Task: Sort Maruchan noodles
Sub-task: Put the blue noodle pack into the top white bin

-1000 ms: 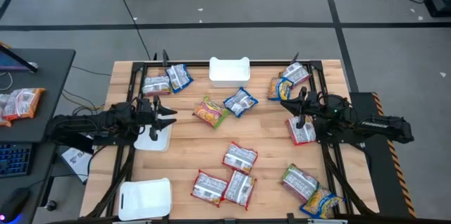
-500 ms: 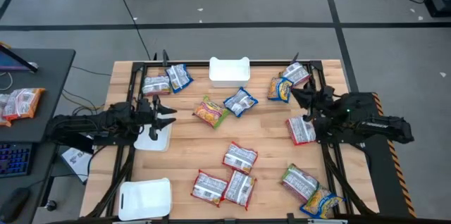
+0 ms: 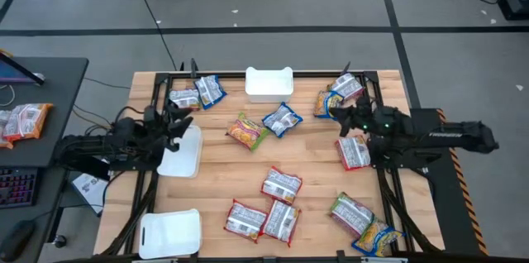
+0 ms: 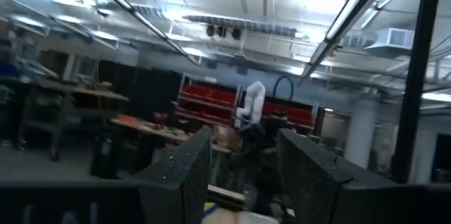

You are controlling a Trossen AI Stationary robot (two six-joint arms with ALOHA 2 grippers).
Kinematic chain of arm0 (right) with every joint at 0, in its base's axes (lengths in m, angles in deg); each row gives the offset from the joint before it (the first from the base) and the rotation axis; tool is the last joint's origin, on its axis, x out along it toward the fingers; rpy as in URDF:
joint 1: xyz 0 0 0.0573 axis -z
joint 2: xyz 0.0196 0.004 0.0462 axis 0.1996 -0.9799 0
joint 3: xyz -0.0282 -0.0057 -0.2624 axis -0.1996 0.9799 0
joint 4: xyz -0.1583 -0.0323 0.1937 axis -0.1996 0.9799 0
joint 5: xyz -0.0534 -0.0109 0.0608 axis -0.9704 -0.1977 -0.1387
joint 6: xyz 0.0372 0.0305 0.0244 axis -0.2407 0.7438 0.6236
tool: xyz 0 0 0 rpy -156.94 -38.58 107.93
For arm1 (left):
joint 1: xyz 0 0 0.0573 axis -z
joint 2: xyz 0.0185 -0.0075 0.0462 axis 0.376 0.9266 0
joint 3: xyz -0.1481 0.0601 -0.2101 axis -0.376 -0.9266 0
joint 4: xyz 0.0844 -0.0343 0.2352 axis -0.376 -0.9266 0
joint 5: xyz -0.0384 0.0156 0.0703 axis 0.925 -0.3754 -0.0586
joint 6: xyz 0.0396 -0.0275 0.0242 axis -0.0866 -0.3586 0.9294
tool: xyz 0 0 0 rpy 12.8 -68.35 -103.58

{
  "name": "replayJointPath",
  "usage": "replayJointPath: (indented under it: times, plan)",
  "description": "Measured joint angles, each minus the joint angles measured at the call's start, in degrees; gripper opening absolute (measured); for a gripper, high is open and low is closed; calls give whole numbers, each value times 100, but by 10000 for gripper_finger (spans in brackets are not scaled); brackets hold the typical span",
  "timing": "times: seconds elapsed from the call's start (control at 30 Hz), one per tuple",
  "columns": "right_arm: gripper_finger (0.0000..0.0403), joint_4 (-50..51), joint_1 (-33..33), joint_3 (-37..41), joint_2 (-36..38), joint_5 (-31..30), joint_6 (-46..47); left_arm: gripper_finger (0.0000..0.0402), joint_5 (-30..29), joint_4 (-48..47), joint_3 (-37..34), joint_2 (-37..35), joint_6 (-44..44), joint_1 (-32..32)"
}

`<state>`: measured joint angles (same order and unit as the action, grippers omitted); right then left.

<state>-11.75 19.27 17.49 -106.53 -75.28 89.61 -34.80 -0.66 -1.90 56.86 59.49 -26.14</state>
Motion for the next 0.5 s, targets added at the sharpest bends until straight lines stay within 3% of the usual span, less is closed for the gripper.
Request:
replayJointPath:
  times: [0.17, 0.37, 0.5]
  plan:
    - [85, 1362, 26, -978, -1149, -186, 271, 165, 3, 252, 0, -2, 36, 0]
    - [220, 2419, 535, -1406, -2139, -179, 1628, 165, 59, 136, -1, -2, 130, 0]
    - [301, 2638, 948, -1333, -2642, -185, 2315, 165, 566, -166, -1, 0, 21, 7]
